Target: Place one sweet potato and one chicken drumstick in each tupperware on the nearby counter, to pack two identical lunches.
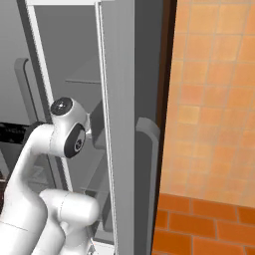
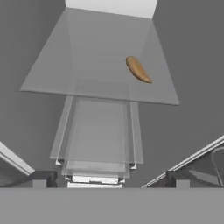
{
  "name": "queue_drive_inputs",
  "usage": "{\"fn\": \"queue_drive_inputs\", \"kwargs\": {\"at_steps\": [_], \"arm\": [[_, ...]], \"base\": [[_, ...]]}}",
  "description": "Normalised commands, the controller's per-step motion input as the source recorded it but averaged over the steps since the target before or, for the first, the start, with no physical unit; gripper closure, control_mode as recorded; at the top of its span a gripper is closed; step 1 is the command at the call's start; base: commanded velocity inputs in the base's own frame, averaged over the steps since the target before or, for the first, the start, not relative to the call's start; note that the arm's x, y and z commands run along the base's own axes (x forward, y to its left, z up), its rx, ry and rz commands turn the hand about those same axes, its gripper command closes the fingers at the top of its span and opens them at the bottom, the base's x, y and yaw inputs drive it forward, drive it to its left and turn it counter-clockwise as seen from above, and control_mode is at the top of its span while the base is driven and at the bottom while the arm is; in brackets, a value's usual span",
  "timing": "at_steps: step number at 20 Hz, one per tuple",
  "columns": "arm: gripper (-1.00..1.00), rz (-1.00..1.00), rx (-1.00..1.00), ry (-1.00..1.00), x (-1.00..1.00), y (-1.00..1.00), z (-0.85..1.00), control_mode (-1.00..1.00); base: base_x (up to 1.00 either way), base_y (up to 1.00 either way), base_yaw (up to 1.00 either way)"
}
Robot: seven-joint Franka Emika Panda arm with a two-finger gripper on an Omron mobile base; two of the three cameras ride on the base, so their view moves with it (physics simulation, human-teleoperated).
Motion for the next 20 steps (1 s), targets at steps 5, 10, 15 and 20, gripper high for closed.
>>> {"fn": "queue_drive_inputs", "kwargs": {"at_steps": [5, 10, 15, 20], "arm": [[-1.0, 0.0, -0.02, 0.04, 0.9, -0.04, -0.06, -1.0], [-1.0, 0.0, 0.0, 0.07, 0.83, -0.21, -0.14, -1.0], [-1.0, 0.0, 0.0, 0.07, 0.71, -0.51, -0.25, -1.0], [-1.0, 0.0, 0.0, 0.01, 0.58, -0.33, -0.4, -1.0]], "base": [[0.0, 0.0, 0.0], [0.0, 0.0, 0.0], [0.0, 0.0, 0.0], [0.0, 0.0, 0.0]]}}
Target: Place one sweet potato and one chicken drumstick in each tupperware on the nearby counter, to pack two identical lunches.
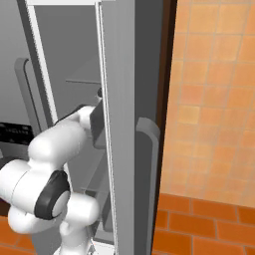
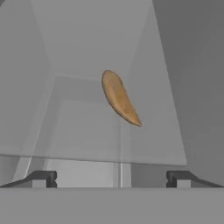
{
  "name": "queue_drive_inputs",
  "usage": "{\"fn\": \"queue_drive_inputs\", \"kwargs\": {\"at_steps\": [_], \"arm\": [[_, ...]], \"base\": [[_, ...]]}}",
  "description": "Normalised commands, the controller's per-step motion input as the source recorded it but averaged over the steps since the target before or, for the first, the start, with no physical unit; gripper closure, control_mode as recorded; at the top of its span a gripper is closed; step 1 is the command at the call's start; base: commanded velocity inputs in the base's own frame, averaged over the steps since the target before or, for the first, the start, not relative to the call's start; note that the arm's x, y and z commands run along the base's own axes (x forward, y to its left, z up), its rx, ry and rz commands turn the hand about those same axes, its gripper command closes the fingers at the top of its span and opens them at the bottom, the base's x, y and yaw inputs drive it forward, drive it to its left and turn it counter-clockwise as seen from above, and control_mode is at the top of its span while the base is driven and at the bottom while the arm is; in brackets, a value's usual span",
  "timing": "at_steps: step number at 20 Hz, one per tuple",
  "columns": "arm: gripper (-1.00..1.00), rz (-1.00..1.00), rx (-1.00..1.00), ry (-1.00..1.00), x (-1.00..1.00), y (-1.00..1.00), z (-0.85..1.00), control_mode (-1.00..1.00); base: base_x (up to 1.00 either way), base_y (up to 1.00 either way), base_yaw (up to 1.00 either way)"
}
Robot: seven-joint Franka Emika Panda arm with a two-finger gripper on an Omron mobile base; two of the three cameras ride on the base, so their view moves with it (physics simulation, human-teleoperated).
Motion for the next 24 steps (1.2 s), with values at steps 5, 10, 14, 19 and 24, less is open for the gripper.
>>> {"fn": "queue_drive_inputs", "kwargs": {"at_steps": [5, 10, 14, 19, 24], "arm": [[-1.0, 0.02, 0.0, 0.0, 0.6, -0.08, -0.47, -1.0], [-1.0, 0.01, 0.0, 0.06, 0.73, -0.08, -0.24, -1.0], [-1.0, 0.02, 0.0, 0.05, 0.59, -0.2, -0.19, -1.0], [-1.0, 0.06, 0.0, 0.01, 0.5, -0.11, -0.4, -1.0], [-1.0, 0.05, 0.0, 0.0, 0.22, -0.05, -0.48, -1.0]], "base": [[0.0, 0.0, 0.0], [0.0, 0.0, 0.0], [0.0, 0.0, 0.0], [0.0, 0.0, 0.0], [0.0, 0.0, 0.0]]}}
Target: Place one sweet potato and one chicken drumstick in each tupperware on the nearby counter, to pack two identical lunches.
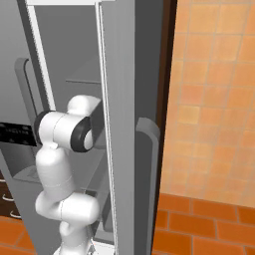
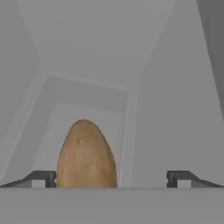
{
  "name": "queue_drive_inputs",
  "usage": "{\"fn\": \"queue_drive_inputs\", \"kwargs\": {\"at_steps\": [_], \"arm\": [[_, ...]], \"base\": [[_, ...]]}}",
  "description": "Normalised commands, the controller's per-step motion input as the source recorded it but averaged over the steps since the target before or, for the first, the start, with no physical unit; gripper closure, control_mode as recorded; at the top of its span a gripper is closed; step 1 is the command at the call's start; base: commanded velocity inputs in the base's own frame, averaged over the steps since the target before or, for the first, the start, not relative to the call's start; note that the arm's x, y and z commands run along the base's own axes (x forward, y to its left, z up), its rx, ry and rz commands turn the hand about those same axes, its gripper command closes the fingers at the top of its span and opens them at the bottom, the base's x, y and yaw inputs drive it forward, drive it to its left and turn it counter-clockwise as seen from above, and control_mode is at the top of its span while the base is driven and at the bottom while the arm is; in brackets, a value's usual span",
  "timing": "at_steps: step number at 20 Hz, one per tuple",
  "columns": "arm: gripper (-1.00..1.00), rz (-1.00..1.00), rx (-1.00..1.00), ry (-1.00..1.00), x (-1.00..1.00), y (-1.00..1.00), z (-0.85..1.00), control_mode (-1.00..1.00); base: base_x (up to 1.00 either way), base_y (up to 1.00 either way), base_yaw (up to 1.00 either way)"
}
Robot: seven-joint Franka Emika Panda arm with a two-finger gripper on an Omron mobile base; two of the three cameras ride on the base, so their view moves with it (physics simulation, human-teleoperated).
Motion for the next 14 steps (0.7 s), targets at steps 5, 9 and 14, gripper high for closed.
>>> {"fn": "queue_drive_inputs", "kwargs": {"at_steps": [5, 9, 14], "arm": [[-1.0, 0.01, -0.02, 0.0, 0.0, 0.33, -0.7, -1.0], [1.0, 0.0, -0.03, 0.01, 0.0, 0.39, -0.66, -1.0], [1.0, 0.0, -0.01, 0.05, 0.0, 0.32, -0.55, -1.0]], "base": [[0.0, 0.0, 0.0], [0.0, 0.0, 0.0], [0.0, 0.0, 0.0]]}}
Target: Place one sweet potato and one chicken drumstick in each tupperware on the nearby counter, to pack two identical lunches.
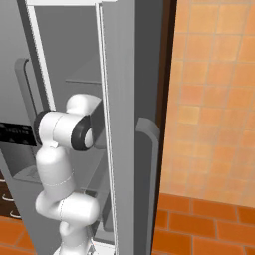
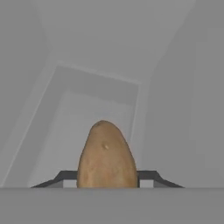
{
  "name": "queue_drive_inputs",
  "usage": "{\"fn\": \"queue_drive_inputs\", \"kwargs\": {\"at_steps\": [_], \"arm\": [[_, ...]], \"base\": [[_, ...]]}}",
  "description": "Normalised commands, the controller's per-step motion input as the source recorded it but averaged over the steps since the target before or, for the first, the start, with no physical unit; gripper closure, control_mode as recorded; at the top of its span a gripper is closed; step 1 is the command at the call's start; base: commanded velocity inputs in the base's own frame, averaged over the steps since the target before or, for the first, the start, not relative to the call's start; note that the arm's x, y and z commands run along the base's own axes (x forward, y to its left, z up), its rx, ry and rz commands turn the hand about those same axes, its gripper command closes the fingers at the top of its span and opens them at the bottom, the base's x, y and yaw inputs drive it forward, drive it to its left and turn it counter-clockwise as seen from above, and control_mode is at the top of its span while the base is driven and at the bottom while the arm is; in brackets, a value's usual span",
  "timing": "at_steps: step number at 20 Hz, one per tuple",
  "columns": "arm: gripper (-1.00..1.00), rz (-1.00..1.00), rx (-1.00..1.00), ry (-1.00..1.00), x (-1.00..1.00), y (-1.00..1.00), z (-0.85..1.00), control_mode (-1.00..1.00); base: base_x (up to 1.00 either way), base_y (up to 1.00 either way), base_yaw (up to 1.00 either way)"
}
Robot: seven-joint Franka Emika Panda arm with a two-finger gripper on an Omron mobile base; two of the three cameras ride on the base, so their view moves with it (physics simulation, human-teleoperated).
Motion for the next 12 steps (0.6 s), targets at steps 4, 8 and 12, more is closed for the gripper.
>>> {"fn": "queue_drive_inputs", "kwargs": {"at_steps": [4, 8, 12], "arm": [[1.0, 0.12, 0.0, 0.08, -0.59, 0.44, -0.42, -1.0], [1.0, 0.06, 0.0, 0.0, -0.94, 0.79, -0.05, -1.0], [1.0, 0.0, 0.0, 0.0, -0.99, 0.55, 0.06, -1.0]], "base": [[0.0, 0.0, 0.0], [0.0, 0.0, 0.0], [0.0, 0.0, 0.0]]}}
